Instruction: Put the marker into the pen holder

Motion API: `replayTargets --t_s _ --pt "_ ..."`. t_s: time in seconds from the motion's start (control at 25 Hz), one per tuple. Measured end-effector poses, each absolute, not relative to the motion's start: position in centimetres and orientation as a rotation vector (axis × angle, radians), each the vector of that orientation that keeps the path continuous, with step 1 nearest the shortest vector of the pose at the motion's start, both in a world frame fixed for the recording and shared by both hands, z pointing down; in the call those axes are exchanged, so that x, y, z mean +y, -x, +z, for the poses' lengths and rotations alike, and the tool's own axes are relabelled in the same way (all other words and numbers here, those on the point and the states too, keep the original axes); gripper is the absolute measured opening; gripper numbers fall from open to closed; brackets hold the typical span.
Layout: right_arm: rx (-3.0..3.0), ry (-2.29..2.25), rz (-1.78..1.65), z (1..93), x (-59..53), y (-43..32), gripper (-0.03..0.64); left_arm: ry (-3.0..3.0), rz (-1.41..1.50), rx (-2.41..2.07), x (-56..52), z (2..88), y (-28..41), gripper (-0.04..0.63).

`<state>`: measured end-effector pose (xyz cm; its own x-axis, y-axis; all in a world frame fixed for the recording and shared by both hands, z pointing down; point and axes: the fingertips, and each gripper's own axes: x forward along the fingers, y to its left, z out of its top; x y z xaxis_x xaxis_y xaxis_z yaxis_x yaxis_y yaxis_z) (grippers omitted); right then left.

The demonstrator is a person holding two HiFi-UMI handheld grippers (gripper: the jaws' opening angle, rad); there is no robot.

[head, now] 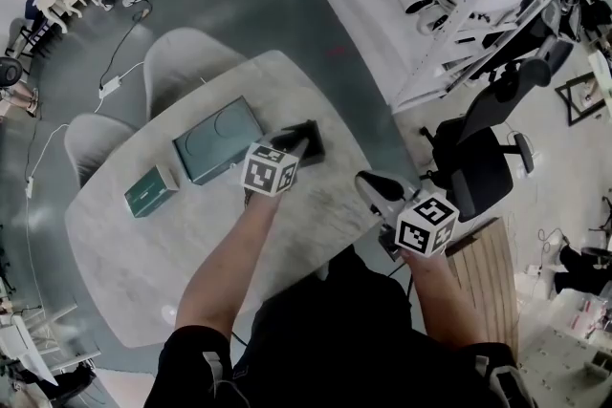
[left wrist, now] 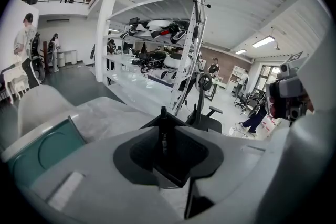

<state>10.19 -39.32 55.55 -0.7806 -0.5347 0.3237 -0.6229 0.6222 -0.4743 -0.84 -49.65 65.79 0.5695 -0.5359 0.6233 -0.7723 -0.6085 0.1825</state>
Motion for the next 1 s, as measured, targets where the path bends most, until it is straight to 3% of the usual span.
replayTargets --t_s 0.56,0.76,1.0 --pt "-2.685 -0.982 0.802 53.8 -37.0 -8.8 0.026 -2.430 0.463 -1.195 -46.6 58.9 5.4 0.081" --pt "-2.709 -0.991 0.714 50.8 -35.0 -6.6 0.026 -2.515 0.416 -1.238 -42.8 54.2 8.8 0.022" --pt "-2.725 -1.018 0.634 47.9 -32.0 -4.2 0.026 -2.596 0.286 -1.293 -37.9 49.1 13.4 0.011"
